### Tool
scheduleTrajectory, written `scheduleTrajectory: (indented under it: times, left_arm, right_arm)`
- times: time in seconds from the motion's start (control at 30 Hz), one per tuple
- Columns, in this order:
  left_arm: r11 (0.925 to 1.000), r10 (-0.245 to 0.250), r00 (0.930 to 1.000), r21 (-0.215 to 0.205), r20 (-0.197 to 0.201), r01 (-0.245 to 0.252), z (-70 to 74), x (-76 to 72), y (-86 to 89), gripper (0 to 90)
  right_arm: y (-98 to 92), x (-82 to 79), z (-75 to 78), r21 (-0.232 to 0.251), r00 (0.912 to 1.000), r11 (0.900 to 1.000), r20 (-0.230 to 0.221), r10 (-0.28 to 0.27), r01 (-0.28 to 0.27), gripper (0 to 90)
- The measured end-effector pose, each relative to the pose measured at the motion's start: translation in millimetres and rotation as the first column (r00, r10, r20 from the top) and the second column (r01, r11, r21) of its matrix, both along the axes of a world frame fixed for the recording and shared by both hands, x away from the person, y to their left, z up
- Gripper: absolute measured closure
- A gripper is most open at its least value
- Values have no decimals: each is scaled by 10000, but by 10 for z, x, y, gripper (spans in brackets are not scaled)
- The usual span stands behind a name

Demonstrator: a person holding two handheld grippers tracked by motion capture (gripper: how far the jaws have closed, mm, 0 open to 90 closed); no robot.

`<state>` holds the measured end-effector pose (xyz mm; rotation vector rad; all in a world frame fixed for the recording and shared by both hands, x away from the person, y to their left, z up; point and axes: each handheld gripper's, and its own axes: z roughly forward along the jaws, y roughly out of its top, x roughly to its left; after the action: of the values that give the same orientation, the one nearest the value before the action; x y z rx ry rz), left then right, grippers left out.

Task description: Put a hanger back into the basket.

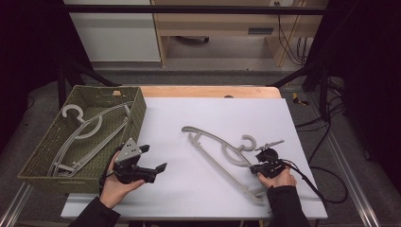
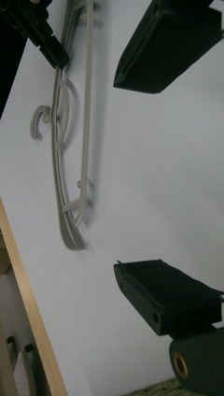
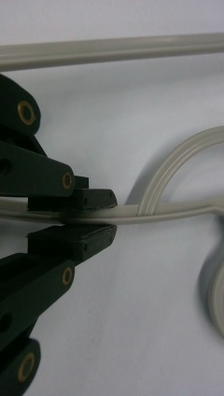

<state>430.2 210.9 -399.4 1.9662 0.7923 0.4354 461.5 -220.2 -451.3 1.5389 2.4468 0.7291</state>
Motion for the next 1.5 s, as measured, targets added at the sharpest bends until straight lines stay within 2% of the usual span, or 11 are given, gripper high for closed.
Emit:
scheduleTrajectory:
  times: [0.1,0.13,0.23,0.33,0.7,0.87,1.1,1.17,1.4,1.47,1.5]
  left_arm:
    - [10000,2,10000,-18,-5,-2,4,0,2,93]
    - [10000,-1,10000,-3,-12,1,5,1,2,93]
    - [10000,-33,10000,19,-25,33,8,1,-2,93]
    - [10000,-53,10000,39,-16,53,5,-2,-10,93]
    - [10000,-49,10000,22,-21,49,4,-3,-9,93]
    - [10000,-45,10000,-43,3,45,20,-10,4,93]
    - [10000,-35,10000,-48,6,35,25,-14,5,93]
    - [10000,-30,10000,-42,7,30,25,-14,6,93]
    - [10000,-32,10000,38,-34,32,6,-6,-9,93]
    - [10000,-48,10000,77,-43,48,0,-4,-15,93]
    - [9999,-64,10000,88,-47,64,-1,-4,-17,93]
  right_arm:
    - [42,-21,43,203,9999,9998,130,49,-51,823]
    - [46,-36,70,601,9993,9975,71,358,-362,823]
    - [113,-53,87,378,9990,9983,147,429,-434,823]
    - [181,-51,69,717,9946,9921,193,1017,-1029,821]
    - [302,22,-117,171,9860,9893,862,1428,-1447,810]
    - [216,-80,-56,-56,9811,9893,1280,1450,-1455,687]
    - [159,-258,-66,9,9947,9951,301,984,-985,702]
    - [152,-276,-77,-254,9918,9923,360,1225,-1216,731]
    - [216,-260,-62,-489,9982,9971,2,592,-592,814]
    - [162,-214,-79,-788,9909,9883,215,1327,-1306,821]
    - [172,-204,-72,-744,9930,9903,83,1181,-1172,825]
